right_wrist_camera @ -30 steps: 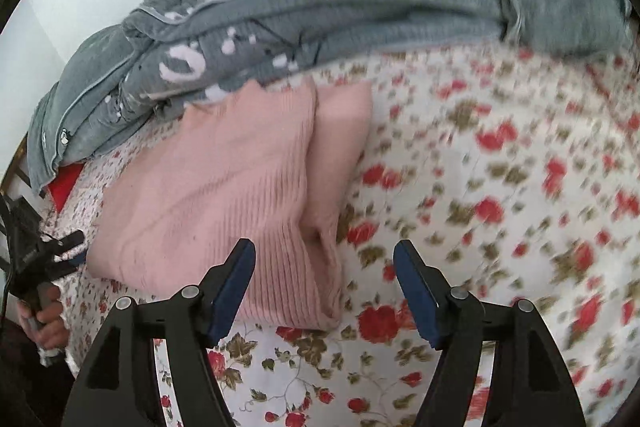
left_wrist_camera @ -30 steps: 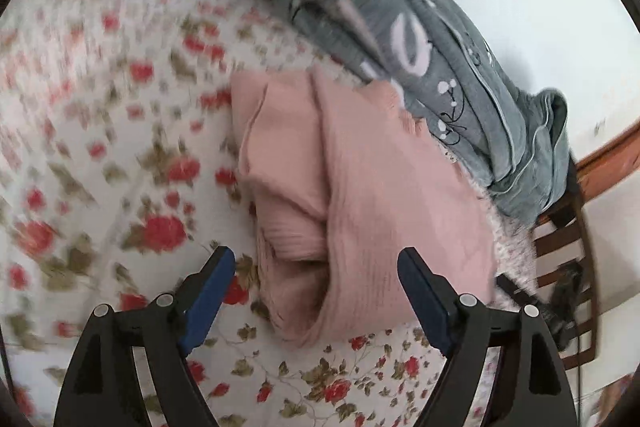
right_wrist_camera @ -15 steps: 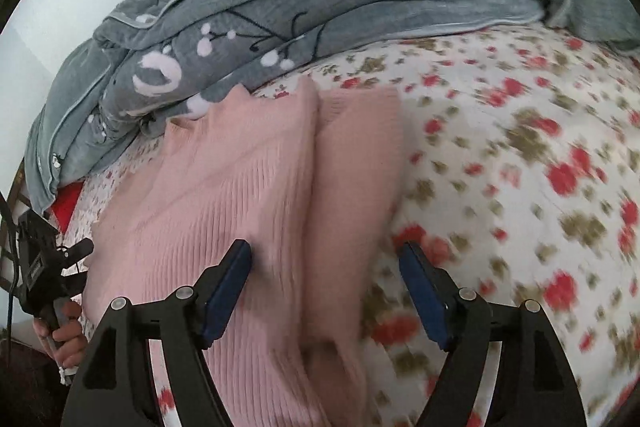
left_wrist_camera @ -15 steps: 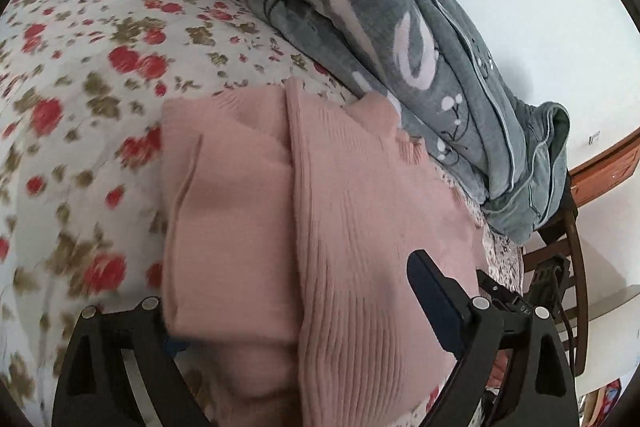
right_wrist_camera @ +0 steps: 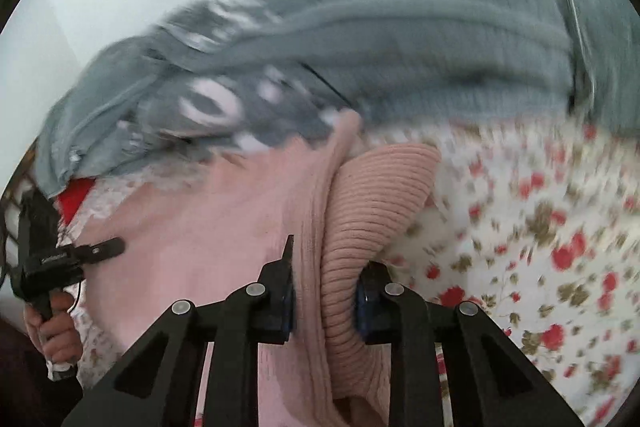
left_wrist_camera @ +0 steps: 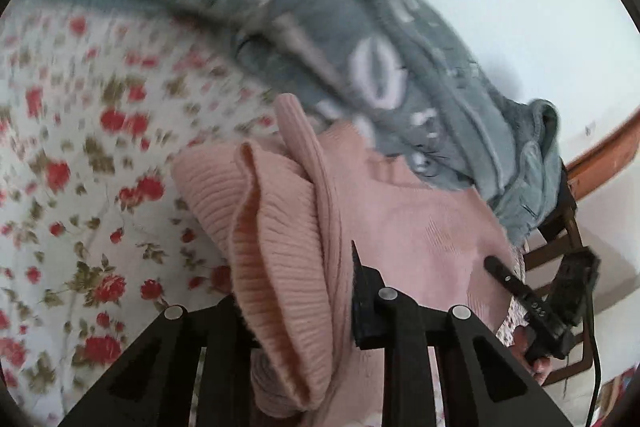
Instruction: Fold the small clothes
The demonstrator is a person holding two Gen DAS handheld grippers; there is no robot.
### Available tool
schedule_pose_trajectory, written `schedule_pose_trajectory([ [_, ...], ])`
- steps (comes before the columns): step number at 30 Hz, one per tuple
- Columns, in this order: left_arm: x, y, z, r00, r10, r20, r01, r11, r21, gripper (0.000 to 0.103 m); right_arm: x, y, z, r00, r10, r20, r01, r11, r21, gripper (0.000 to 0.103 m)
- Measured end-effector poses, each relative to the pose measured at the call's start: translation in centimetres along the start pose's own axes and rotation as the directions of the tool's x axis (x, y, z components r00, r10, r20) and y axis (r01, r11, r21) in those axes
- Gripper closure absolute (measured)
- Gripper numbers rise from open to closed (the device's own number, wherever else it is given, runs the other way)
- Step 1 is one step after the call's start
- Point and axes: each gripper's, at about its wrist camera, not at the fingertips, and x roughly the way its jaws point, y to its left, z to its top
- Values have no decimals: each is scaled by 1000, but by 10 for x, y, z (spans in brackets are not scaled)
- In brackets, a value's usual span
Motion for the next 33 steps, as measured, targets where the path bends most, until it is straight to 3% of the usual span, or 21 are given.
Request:
schedule_pose_trajectory([
  [5,-50,-26,-10,999,21,47,-24,997,71,81,-62,52,1,996,-4,88,13,994,-109,81],
  [13,-126,-5,-49,995,35,91,-41,996,74,80,-107,76,-38,992,80,100,-74,995,-69,81],
  [18,-130,34,-93,998,59,9,-59,998,32,80,-93,80,-92,994,105,-11,-105,994,-27,80],
  [21,-117,58,-118,994,97,-45,-97,995,13,78,-71,69,-124,992,52,-113,-51,999,9,77],
  [23,-113,70,-127,994,85,-64,-86,996,-21,76,-59,55,-141,986,-14,-163,21,999,41,62],
  [26,-115,85,-131,996,62,-70,-67,995,-73,61,-62,40,-152,983,6,-183,13,995,103,52],
  [27,-118,87,-132,995,78,-65,-82,994,-68,48,-67,37,-154,984,3,-180,17,994,107,50],
  [28,-120,87,-134,994,92,-57,-95,994,-61,43,-73,37,-154,984,-8,-180,27,994,101,48],
  [30,-127,88,-136,992,119,-29,-120,992,-46,41,-86,37,-154,986,-34,-164,49,995,85,48],
  [33,-135,94,-145,996,84,-23,-86,994,-61,35,-106,47,-157,991,-67,-114,73,996,48,48],
])
